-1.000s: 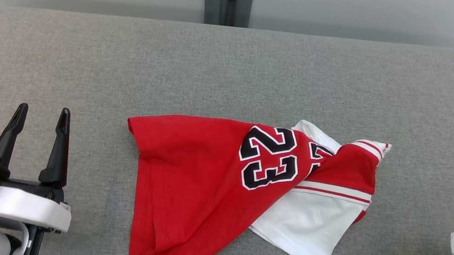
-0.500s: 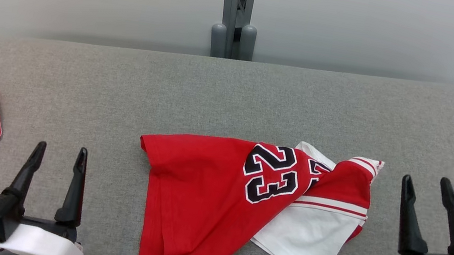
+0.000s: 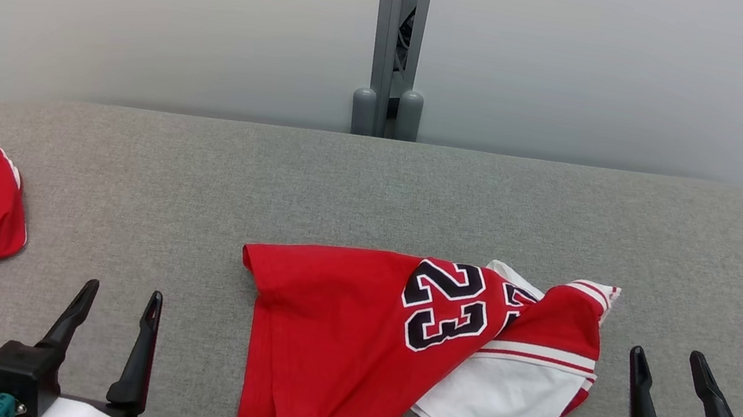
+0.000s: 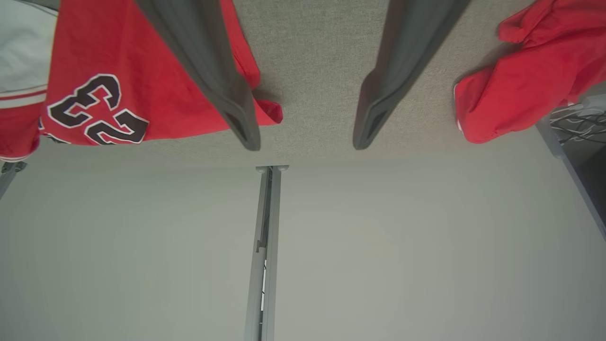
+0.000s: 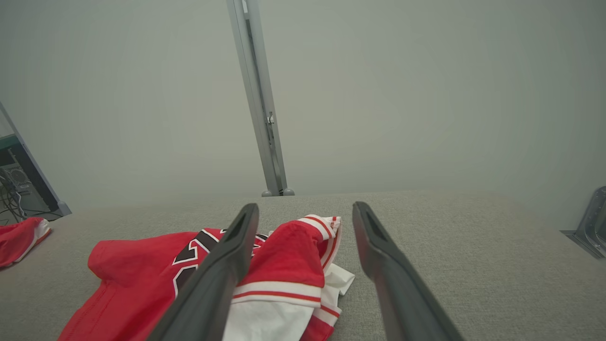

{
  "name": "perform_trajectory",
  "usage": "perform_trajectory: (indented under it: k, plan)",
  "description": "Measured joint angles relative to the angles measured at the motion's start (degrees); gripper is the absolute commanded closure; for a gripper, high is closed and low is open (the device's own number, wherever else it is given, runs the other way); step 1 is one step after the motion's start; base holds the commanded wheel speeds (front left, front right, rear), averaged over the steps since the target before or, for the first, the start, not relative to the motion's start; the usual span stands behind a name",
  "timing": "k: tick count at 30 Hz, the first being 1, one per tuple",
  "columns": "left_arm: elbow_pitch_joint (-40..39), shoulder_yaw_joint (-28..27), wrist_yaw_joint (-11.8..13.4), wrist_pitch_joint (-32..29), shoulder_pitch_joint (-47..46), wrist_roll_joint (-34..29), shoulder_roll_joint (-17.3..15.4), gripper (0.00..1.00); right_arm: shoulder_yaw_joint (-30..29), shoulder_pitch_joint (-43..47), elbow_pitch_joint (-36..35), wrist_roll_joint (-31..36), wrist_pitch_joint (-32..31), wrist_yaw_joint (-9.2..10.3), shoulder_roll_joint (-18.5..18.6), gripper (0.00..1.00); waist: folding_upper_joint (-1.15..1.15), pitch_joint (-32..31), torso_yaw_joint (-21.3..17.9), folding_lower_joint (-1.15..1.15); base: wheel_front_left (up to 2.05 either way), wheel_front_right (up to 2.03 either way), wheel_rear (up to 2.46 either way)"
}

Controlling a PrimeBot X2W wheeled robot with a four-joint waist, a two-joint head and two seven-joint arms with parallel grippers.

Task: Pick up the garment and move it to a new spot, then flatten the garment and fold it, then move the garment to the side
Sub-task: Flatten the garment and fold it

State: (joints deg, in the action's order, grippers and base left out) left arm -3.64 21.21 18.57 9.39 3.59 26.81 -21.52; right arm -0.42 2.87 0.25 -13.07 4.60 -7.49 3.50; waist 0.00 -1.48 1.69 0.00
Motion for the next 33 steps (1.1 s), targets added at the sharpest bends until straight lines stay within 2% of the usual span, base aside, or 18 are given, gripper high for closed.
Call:
perform_trajectory:
  k: [21,33]
  plan:
    - [2.65,0.73,-0.48,-0.54,-0.49,0.98,-0.07,0.00,0.98,-0.29,0.71,-0.03,-0.30,0.00,-0.46,0.00,0.00,-0.25,-0.10,0.00,0.00,0.00,0.00]
    - [3.16,1.90,-1.66,-1.30,-2.15,1.38,-0.14,0.00,1.43,-0.55,1.86,-0.19,0.14,0.00,-0.62,0.00,0.00,0.36,0.93,0.00,0.00,0.00,0.00]
